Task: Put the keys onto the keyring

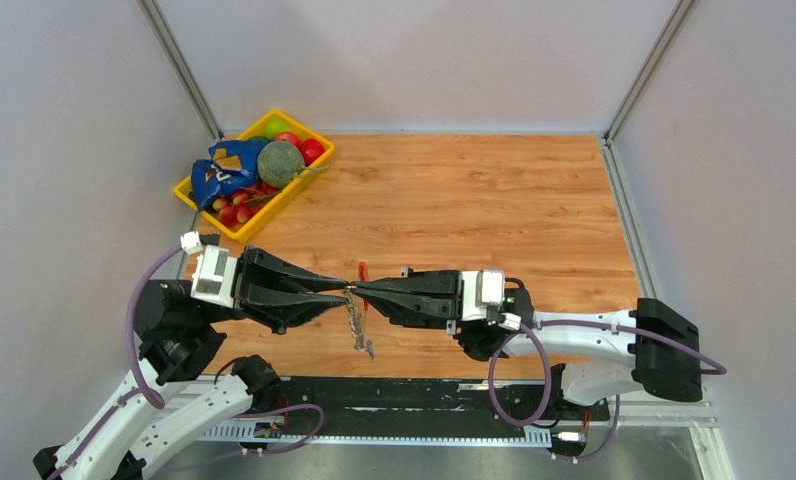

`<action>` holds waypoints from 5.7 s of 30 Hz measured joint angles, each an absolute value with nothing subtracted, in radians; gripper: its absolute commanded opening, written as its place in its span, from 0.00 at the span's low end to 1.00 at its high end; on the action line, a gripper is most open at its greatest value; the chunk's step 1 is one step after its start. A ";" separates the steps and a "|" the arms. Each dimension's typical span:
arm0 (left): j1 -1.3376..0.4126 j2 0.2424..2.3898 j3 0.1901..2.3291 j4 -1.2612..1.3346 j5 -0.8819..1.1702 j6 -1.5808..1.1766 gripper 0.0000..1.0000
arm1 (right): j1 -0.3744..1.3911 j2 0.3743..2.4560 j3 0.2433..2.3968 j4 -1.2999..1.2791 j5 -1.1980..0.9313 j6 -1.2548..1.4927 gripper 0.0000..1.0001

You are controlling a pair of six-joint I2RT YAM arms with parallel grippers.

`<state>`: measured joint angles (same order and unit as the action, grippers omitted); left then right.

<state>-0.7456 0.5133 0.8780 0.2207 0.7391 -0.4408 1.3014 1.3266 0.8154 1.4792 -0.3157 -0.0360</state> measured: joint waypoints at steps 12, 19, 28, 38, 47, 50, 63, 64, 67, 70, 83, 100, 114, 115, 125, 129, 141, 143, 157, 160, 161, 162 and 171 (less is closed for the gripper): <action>-0.746 0.513 0.878 0.220 0.739 -0.439 0.18 | 1.301 1.343 0.824 1.479 -0.316 -0.036 0.00; -0.746 0.514 0.878 0.217 0.731 -0.428 0.02 | 1.302 1.343 0.826 1.480 -0.316 -0.036 0.00; -0.746 0.523 0.878 0.221 0.723 -0.426 0.00 | 1.302 1.343 0.826 1.480 -0.305 -0.041 0.00; -0.746 0.544 0.937 0.074 0.699 -0.392 0.00 | 1.302 1.211 0.797 1.318 -0.266 -0.089 0.34; -0.746 0.547 0.962 -0.128 0.646 -0.319 0.00 | 1.302 0.931 0.915 0.668 -0.167 -0.138 0.56; -0.746 0.558 0.979 -0.194 0.645 -0.294 0.00 | 1.302 0.913 0.996 0.430 -0.158 -0.157 0.60; -0.746 0.663 1.077 -0.489 0.666 -0.175 0.00 | 1.302 0.917 1.177 -0.277 -0.118 -0.150 0.59; -0.746 0.670 1.077 -0.508 0.670 -0.166 0.00 | 1.302 0.926 1.192 -0.309 -0.121 -0.149 0.58; -0.746 0.689 1.077 -0.569 0.682 -0.138 0.00 | 1.302 0.959 1.225 -0.393 -0.121 -0.144 0.52; -0.746 0.706 1.077 -0.612 0.697 -0.114 0.00 | 1.302 0.989 1.240 -0.456 -0.121 -0.140 0.47; -0.746 0.714 1.076 -0.673 0.748 -0.064 0.00 | 1.299 1.085 1.285 -0.542 -0.114 -0.142 0.41; -0.746 0.701 1.075 -0.678 0.746 -0.053 0.00 | 1.293 1.165 1.348 -0.542 -0.161 -0.140 0.21; -0.746 0.697 1.074 -0.677 0.732 -0.047 0.00 | 1.290 1.176 1.354 -0.535 -0.184 -0.136 0.00; -0.746 0.696 1.074 -0.675 0.731 -0.047 0.00 | 1.290 1.172 1.350 -0.529 -0.184 -0.134 0.00; -0.746 0.685 1.059 -0.598 0.747 -0.065 0.08 | 1.290 1.099 1.265 -0.418 -0.175 -0.102 0.00; -0.746 0.676 1.053 -0.575 0.748 -0.075 0.12 | 1.290 1.087 1.253 -0.394 -0.176 -0.092 0.00; -0.746 0.657 1.044 -0.539 0.752 -0.103 0.26 | 1.290 1.024 1.208 -0.340 -0.173 -0.078 0.00; -0.746 0.653 1.044 -0.534 0.754 -0.107 0.26 | 1.290 1.021 1.208 -0.332 -0.173 -0.076 0.00; -0.746 0.653 1.038 -0.474 0.756 -0.133 0.30 | 1.290 1.018 1.205 -0.319 -0.173 -0.068 0.00; -0.746 0.653 1.031 -0.465 0.758 -0.137 0.29 | 1.290 1.013 1.196 -0.308 -0.173 -0.066 0.00; -0.746 0.653 1.027 -0.462 0.759 -0.138 0.28 | 1.290 1.012 1.195 -0.307 -0.173 -0.065 0.00; -0.746 0.653 1.023 -0.459 0.759 -0.141 0.26 | 1.290 1.012 1.195 -0.303 -0.173 -0.064 0.00; -0.746 0.652 1.007 -0.441 0.759 -0.153 0.02 | 1.290 1.012 1.193 -0.270 -0.173 -0.060 0.00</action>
<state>-0.7456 0.6518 1.0069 -0.4412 0.7589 -0.1528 1.2903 1.0119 1.1934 -0.2699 -0.1730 -0.0605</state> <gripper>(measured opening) 0.113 0.010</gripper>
